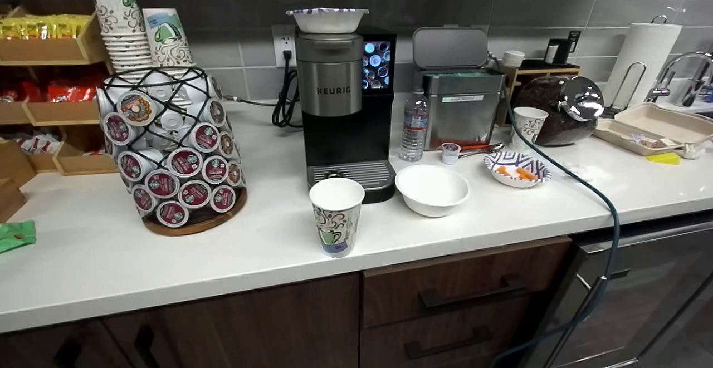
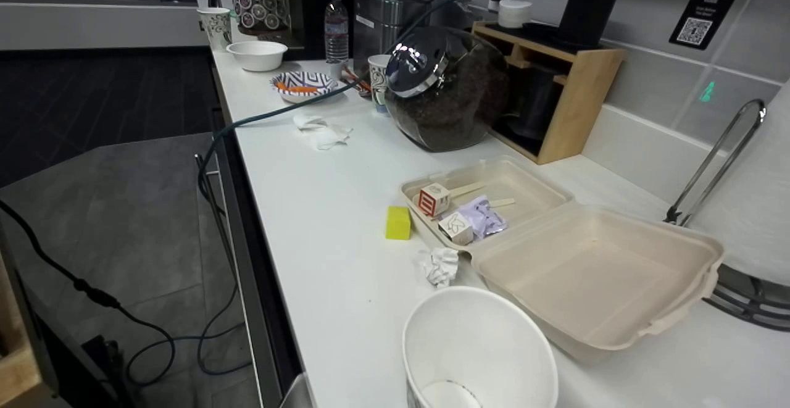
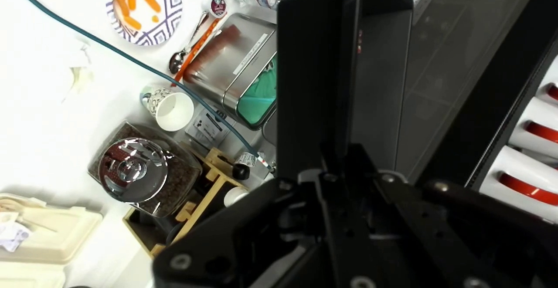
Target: Remove the black tray from the cabinet and put it on the counter
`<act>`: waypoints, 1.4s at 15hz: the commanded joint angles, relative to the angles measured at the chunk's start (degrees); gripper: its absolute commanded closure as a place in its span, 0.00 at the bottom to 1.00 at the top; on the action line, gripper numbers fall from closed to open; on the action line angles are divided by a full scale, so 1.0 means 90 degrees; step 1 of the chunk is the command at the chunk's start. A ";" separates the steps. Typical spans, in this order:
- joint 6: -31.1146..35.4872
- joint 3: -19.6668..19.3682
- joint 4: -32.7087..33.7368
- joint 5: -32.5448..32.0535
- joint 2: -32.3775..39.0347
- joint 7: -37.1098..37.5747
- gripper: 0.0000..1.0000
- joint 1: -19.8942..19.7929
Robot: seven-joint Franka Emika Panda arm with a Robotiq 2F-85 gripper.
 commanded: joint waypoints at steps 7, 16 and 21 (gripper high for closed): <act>-0.0474 -0.0116 -0.2075 0.0388 -0.0780 -0.0494 0.97 0.0214; 0.1778 0.0200 -0.4622 0.0005 -0.1353 0.0107 0.97 -0.0745; 0.2144 0.0196 -0.4755 -0.0253 -0.1147 0.0672 0.89 -0.0880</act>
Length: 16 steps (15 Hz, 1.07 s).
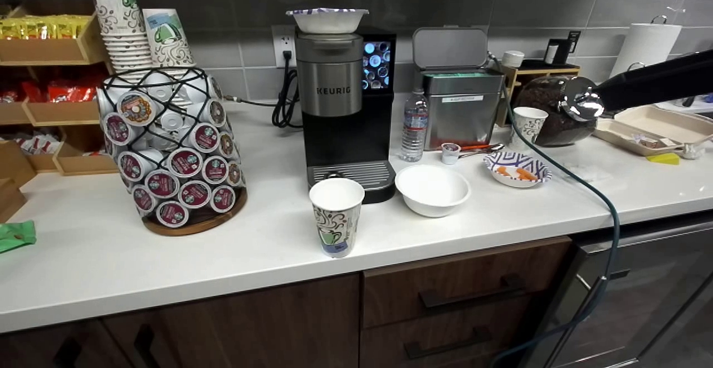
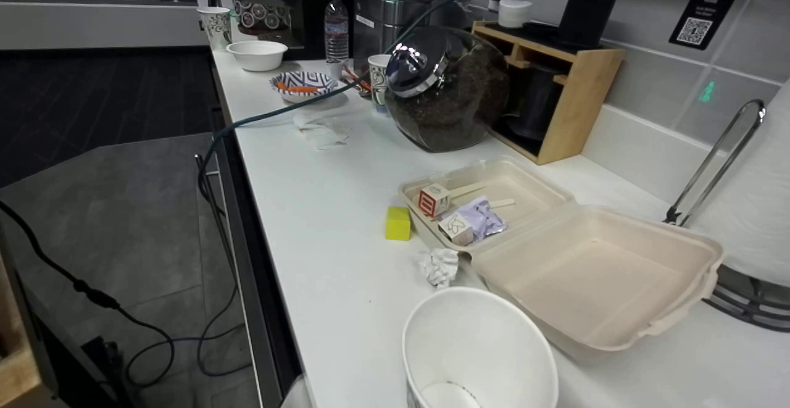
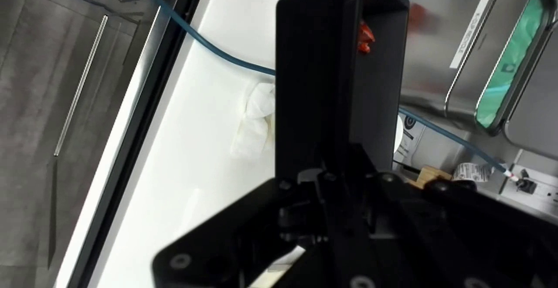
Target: Remove the black tray from the cabinet and put it on the counter
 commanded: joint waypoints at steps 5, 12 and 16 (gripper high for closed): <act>0.0383 0.0260 -0.0051 -0.0433 0.0210 0.1071 0.97 -0.0299; 0.1211 0.1067 -0.0614 -0.2161 0.0652 0.3170 0.97 -0.1486; 0.0986 0.1056 -0.0664 -0.2076 0.0960 0.4409 0.97 -0.1459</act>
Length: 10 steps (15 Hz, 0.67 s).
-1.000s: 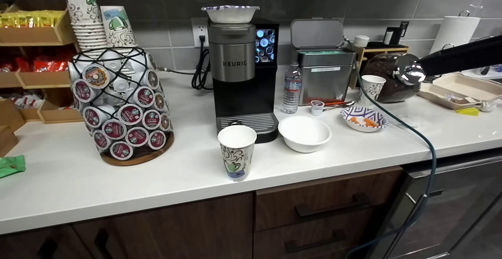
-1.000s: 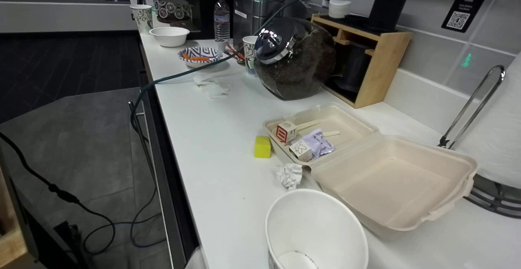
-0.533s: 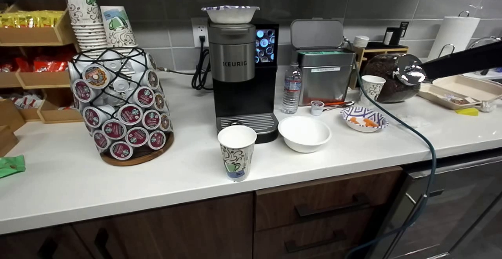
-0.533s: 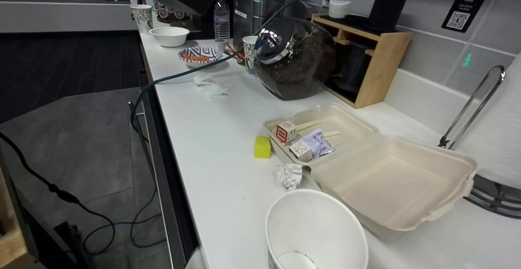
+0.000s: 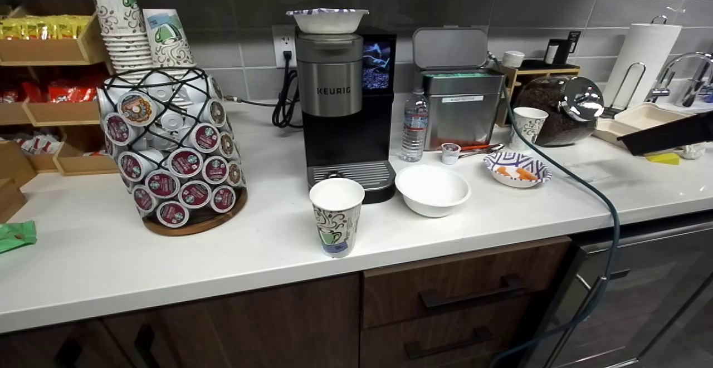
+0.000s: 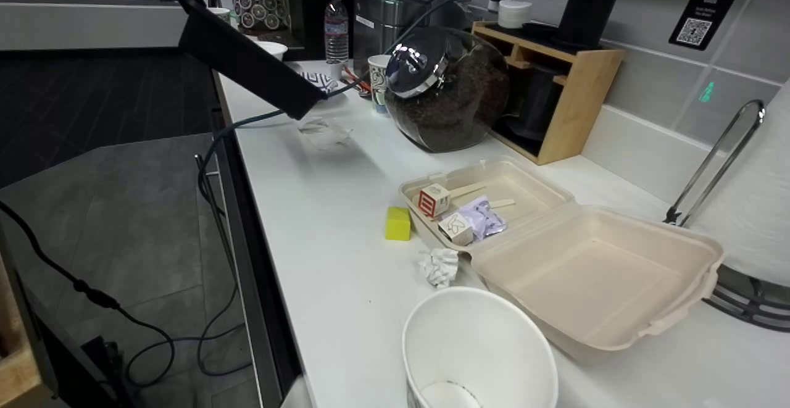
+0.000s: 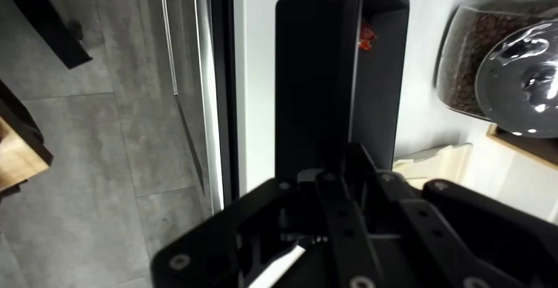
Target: Remove the black tray from the cabinet and put it on the counter
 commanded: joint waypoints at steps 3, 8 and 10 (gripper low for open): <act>0.0378 -0.0077 -0.0105 -0.0116 0.0429 0.1772 0.97 -0.0077; 0.0266 -0.0350 -0.0025 -0.0208 0.0562 0.1793 0.89 0.0145; 0.1049 -0.0048 -0.0211 -0.0410 0.0624 0.2315 0.97 -0.0067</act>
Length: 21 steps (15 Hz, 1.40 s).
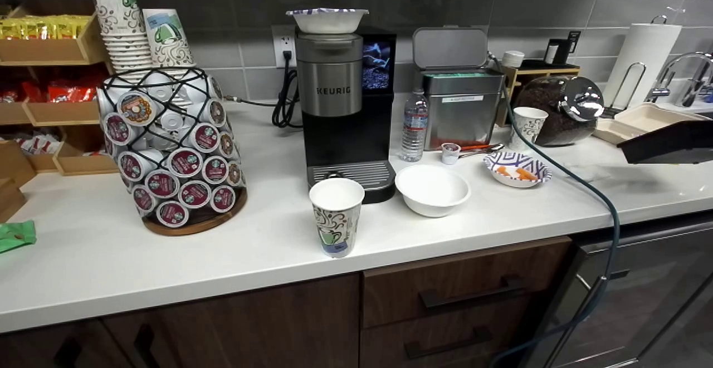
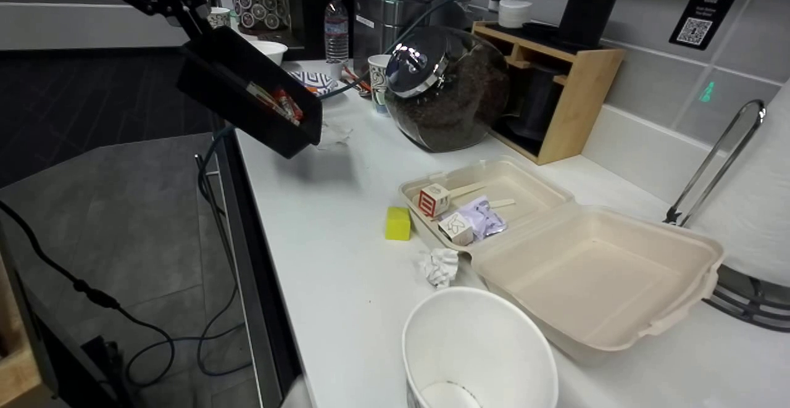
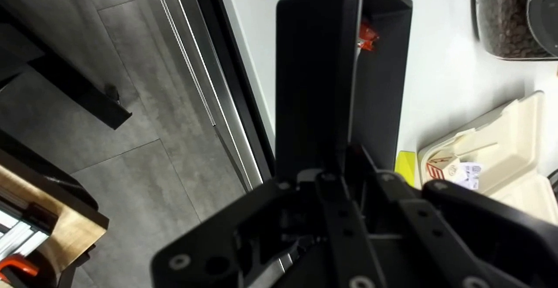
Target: Remove the black tray from the cabinet and put it on the counter
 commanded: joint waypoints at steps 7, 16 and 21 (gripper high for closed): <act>0.3183 0.1106 -0.0348 -0.1004 0.1144 0.1940 0.97 -0.1095; 0.4402 0.2380 -0.0340 -0.1609 0.2176 0.1884 0.97 -0.2554; 0.4920 0.3093 -0.0307 -0.1738 0.2217 0.1643 0.97 -0.3280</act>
